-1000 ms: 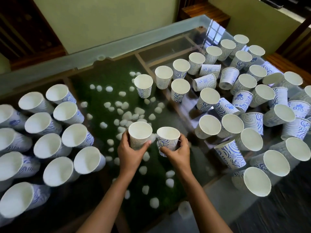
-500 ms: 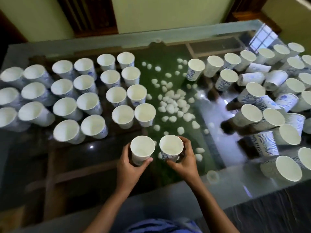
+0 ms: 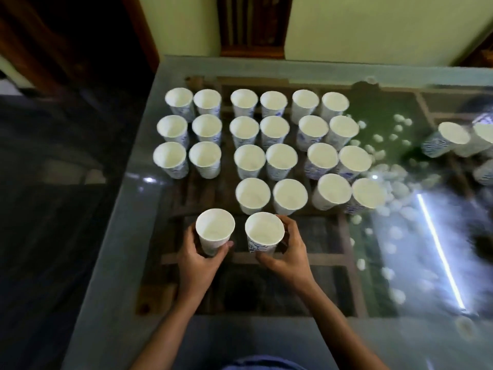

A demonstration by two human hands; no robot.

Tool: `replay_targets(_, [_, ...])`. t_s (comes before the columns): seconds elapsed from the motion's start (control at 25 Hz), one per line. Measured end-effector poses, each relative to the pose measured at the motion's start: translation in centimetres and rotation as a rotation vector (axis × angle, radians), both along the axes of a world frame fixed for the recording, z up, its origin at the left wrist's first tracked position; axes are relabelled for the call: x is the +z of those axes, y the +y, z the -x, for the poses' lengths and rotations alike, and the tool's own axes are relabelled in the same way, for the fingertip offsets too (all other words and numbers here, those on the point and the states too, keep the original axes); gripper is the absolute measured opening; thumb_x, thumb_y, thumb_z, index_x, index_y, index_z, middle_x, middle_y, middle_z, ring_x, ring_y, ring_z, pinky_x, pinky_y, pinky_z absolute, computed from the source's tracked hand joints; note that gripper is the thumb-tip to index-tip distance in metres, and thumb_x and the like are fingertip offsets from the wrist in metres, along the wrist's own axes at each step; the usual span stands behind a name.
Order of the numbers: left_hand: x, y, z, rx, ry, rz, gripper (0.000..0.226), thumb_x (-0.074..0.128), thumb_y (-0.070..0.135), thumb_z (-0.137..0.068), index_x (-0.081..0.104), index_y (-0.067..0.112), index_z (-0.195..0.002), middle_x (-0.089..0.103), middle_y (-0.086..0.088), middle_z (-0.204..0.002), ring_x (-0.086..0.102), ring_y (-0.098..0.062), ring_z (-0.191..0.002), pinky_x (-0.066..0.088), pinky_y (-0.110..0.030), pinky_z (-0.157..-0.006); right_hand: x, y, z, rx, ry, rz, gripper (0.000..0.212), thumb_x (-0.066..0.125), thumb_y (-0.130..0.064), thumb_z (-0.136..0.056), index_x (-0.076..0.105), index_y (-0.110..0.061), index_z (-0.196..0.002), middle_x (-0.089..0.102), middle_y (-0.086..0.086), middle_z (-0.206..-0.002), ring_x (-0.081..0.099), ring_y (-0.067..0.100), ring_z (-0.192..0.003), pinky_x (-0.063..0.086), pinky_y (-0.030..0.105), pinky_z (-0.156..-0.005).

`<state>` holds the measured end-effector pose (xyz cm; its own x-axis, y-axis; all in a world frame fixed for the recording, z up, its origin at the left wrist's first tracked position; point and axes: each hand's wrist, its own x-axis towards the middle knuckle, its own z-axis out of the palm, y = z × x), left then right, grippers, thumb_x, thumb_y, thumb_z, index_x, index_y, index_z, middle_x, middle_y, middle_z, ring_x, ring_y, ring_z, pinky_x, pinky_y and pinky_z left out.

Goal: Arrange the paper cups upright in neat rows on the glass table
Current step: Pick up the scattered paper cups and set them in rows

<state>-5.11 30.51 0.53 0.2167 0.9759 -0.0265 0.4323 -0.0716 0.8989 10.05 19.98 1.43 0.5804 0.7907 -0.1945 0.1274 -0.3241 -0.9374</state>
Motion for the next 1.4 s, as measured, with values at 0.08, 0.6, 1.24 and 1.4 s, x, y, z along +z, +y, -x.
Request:
replay_targets(0.08, [-0.1, 2.6, 1.7, 0.032, 0.013, -0.009, 0.072, 0.087, 0.018, -0.056, 0.052, 0.004, -0.118, 0.062, -0.013, -0.116, 0.058, -0.026, -0.106, 0.051, -0.041, -0.086, -0.4, 2.9, 2.3, 0.018, 0.000, -0.002, 0.078, 0.084, -0.019, -0.060, 0.039, -0.036, -0.121, 0.052, -0.016, -0.122, 0.050, -0.001, -0.115, 0.046, 0.016, -0.093])
replay_targets(0.6, [-2.7, 12.4, 3.8, 0.072, 0.031, 0.061, 0.084, 0.087, 0.026, -0.056, 0.046, 0.009, -0.128, 0.056, -0.011, -0.125, 0.050, -0.018, -0.112, 0.046, -0.034, -0.091, -2.2, 14.4, 6.2, -0.111, -0.147, 0.045, 0.077, 0.084, -0.016, -0.062, 0.034, -0.033, -0.118, 0.044, -0.029, -0.108, 0.042, -0.010, -0.102, 0.035, -0.002, -0.084])
replay_targets(1.24, [-1.4, 4.8, 6.3, 0.131, -0.085, 0.083, 0.065, 0.080, 0.019, -0.067, 0.050, 0.014, -0.124, 0.058, -0.004, -0.121, 0.055, -0.014, -0.110, 0.046, -0.028, -0.092, -1.1, 6.5, 6.4, -0.036, -0.064, 0.118, 0.071, 0.077, -0.019, -0.073, 0.040, -0.023, -0.134, 0.050, -0.002, -0.135, 0.049, 0.009, -0.120, 0.042, 0.020, -0.099])
replay_targets(1.4, [-0.9, -0.1, 3.7, 0.029, -0.128, 0.076, 0.049, 0.078, 0.016, -0.070, 0.056, 0.022, -0.114, 0.062, 0.003, -0.108, 0.060, -0.010, -0.101, 0.050, -0.029, -0.086, -0.7, 0.0, 3.9, -0.043, -0.048, 0.124, 0.059, 0.072, -0.015, -0.077, 0.045, -0.024, -0.129, 0.053, -0.003, -0.129, 0.053, 0.009, -0.117, 0.047, 0.024, -0.096])
